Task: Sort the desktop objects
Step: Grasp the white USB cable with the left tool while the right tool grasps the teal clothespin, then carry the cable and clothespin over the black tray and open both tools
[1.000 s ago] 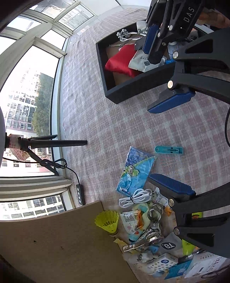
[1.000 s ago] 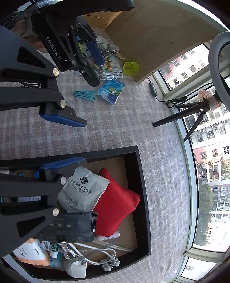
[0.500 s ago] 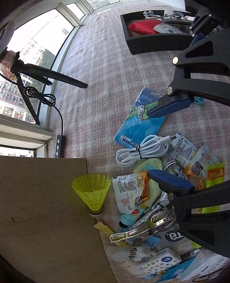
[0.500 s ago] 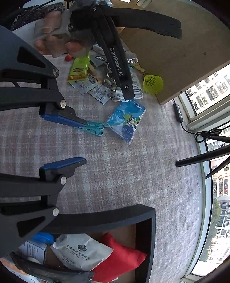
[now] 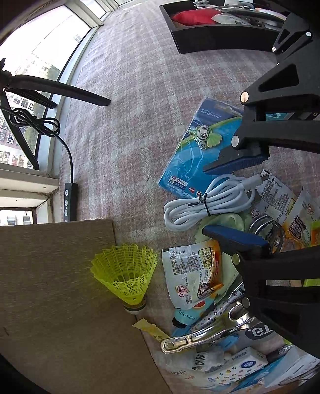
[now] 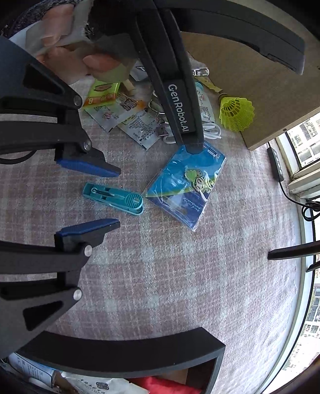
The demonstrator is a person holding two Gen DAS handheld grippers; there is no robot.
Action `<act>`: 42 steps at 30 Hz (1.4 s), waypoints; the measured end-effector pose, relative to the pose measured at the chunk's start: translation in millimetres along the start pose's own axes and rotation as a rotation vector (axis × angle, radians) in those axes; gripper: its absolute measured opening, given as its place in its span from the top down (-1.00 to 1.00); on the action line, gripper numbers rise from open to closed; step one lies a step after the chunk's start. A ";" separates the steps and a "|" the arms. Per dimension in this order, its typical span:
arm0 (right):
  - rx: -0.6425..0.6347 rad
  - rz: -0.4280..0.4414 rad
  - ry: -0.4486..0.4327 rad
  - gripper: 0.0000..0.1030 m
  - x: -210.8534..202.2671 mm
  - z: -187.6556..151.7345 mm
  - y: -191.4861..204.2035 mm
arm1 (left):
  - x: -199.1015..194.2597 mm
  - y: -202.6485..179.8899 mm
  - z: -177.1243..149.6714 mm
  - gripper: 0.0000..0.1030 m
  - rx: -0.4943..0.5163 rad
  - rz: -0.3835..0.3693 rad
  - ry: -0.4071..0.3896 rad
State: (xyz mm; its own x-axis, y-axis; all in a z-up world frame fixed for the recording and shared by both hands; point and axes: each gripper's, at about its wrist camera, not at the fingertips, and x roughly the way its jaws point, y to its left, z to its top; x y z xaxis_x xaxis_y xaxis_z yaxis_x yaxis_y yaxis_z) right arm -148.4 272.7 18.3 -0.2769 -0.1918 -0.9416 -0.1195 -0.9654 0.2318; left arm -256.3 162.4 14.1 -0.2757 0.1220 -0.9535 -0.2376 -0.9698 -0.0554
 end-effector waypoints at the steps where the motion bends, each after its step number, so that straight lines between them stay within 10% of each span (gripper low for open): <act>1: -0.007 -0.010 0.000 0.46 0.4 0.4 1.1 | -0.2 -0.3 -1.3 0.27 0.001 0.005 -0.006; 7: -0.017 -0.023 0.000 0.76 -0.7 -6.7 -5.1 | -6.3 -0.1 -17.0 0.44 0.001 0.002 -0.032; 28: 0.024 -0.018 -0.003 0.76 -34.8 -69.1 -50.7 | -51.4 -11.4 -163.6 0.47 0.131 -0.191 -0.034; 42: 0.071 -0.014 -0.141 0.76 -109.5 -61.1 -88.3 | -95.2 -65.5 -132.9 0.47 0.139 -0.275 -0.113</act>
State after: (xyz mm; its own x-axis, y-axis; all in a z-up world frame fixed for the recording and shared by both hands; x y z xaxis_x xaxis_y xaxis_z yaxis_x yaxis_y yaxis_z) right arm -49.3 368.1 86.0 -0.4051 -0.1471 -0.9024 -0.1899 -0.9519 0.2404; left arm -90.7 186.2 69.1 -0.2833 0.4054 -0.8691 -0.4405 -0.8600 -0.2576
